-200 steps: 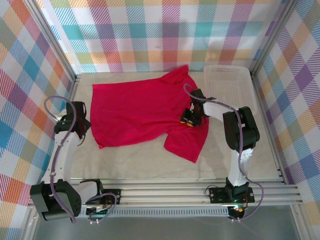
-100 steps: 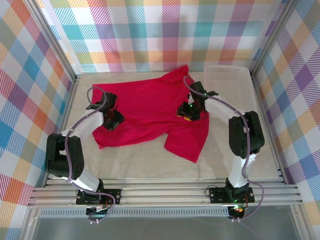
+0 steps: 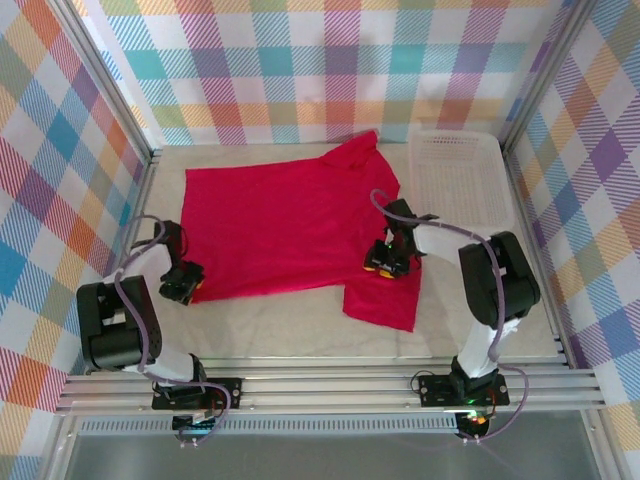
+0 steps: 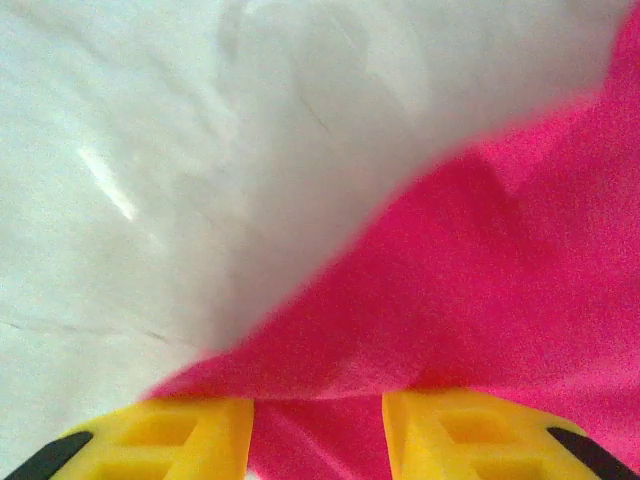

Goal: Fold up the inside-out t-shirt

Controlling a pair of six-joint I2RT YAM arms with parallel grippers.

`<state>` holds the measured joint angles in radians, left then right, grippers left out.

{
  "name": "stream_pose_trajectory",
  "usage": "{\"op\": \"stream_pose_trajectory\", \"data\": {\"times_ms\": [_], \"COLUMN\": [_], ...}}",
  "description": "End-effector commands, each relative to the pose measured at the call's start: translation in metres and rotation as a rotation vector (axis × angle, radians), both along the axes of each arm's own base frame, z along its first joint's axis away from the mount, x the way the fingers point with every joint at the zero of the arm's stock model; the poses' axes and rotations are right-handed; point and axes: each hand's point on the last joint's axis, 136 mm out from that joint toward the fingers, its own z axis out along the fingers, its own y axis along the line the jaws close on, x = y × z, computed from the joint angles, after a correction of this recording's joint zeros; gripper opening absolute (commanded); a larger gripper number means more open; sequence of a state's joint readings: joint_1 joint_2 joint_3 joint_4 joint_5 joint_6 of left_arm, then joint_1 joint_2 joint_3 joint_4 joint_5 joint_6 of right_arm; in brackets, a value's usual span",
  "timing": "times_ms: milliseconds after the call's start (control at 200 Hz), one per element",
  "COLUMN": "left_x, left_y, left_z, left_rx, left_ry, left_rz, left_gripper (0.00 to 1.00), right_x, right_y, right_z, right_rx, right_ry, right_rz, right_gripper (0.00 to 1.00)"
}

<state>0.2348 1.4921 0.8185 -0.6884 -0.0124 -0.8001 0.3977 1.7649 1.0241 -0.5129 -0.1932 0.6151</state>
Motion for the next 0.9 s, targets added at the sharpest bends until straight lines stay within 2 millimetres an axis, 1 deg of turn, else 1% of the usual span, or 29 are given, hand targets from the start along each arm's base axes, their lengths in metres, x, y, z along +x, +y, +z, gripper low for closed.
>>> {"op": "stream_pose_trajectory", "data": {"times_ms": [0, 75, 120, 165, 200, 225, 265, 330, 380, 405, 470, 490, 505, 570, 595, 600, 625, 670, 715, 775, 830, 895], "left_x": [-0.022, -0.020, -0.016, -0.010, -0.003, 0.004, 0.018, 0.045, 0.069, 0.082, 0.112, 0.122, 0.127, 0.153, 0.162, 0.164, 0.172, 0.182, 0.188, 0.187, 0.180, 0.165], "left_y": [0.018, 0.027, 0.030, 0.032, 0.033, 0.035, 0.027, 0.008, -0.018, -0.033, -0.072, -0.084, -0.093, -0.123, -0.131, -0.133, -0.139, -0.144, -0.143, -0.131, -0.116, -0.097], "left_z": [0.005, 0.018, 0.027, 0.039, 0.049, 0.059, 0.075, 0.097, 0.108, 0.114, 0.117, 0.113, 0.109, 0.096, 0.090, 0.085, 0.077, 0.058, 0.040, 0.020, 0.006, -0.003], "left_rx": [0.012, 0.045, 0.064, 0.084, 0.108, 0.134, 0.174, 0.210, 0.210, 0.204, 0.153, 0.125, 0.106, 0.042, 0.028, 0.026, 0.020, 0.011, 0.010, 0.032, 0.049, 0.051], "left_ry": [0.043, 0.023, 0.004, -0.030, -0.060, -0.088, -0.132, -0.216, -0.268, -0.292, -0.325, -0.327, -0.323, -0.306, -0.295, -0.283, -0.268, -0.232, -0.184, -0.116, -0.060, -0.018], "left_rz": [0.040, 0.046, 0.043, 0.041, 0.029, 0.025, -0.028, -0.114, -0.208, -0.260, -0.366, -0.393, -0.411, -0.470, -0.487, -0.490, -0.505, -0.512, -0.516, -0.519, -0.510, -0.482], "left_gripper": [0.36, 0.35, 0.34, 0.33, 0.33, 0.33, 0.33, 0.33, 0.33, 0.33, 0.34, 0.34, 0.34, 0.34, 0.34, 0.34, 0.34, 0.33, 0.31, 0.30, 0.30, 0.30], "right_x": [-0.049, -0.064, -0.071, -0.074, -0.071, -0.065, -0.054, -0.023, 0.004, 0.017, 0.052, 0.062, 0.071, 0.100, 0.111, 0.113, 0.122, 0.135, 0.143, 0.143, 0.134, 0.116], "right_y": [-0.035, -0.034, -0.029, -0.021, -0.016, -0.013, -0.009, -0.002, 0.005, 0.009, 0.016, 0.018, 0.020, 0.030, 0.034, 0.034, 0.037, 0.041, 0.040, 0.038, 0.036, 0.030], "right_z": [-0.024, -0.020, -0.016, -0.008, 0.000, 0.007, 0.018, 0.042, 0.058, 0.063, 0.070, 0.070, 0.073, 0.068, 0.065, 0.064, 0.059, 0.048, 0.033, 0.017, 0.006, -0.003], "right_rx": [-0.134, -0.114, -0.099, -0.086, -0.079, -0.070, -0.062, -0.066, -0.045, -0.034, -0.031, -0.028, -0.020, 0.011, 0.020, 0.020, 0.023, 0.026, 0.003, -0.008, -0.012, -0.016], "right_ry": [0.141, 0.158, 0.160, 0.149, 0.128, 0.108, 0.073, -0.011, -0.061, -0.078, -0.119, -0.124, -0.133, -0.131, -0.132, -0.130, -0.124, -0.112, -0.088, -0.049, -0.026, -0.003], "right_rz": [-0.031, -0.025, -0.013, 0.006, 0.017, 0.019, 0.025, 0.037, 0.040, 0.041, 0.045, 0.045, 0.045, 0.051, 0.051, 0.051, 0.052, 0.057, 0.052, 0.046, 0.041, 0.027], "right_gripper": [0.38, 0.38, 0.38, 0.38, 0.39, 0.40, 0.41, 0.46, 0.47, 0.47, 0.48, 0.48, 0.48, 0.49, 0.49, 0.49, 0.49, 0.48, 0.47, 0.46, 0.45, 0.45]}}
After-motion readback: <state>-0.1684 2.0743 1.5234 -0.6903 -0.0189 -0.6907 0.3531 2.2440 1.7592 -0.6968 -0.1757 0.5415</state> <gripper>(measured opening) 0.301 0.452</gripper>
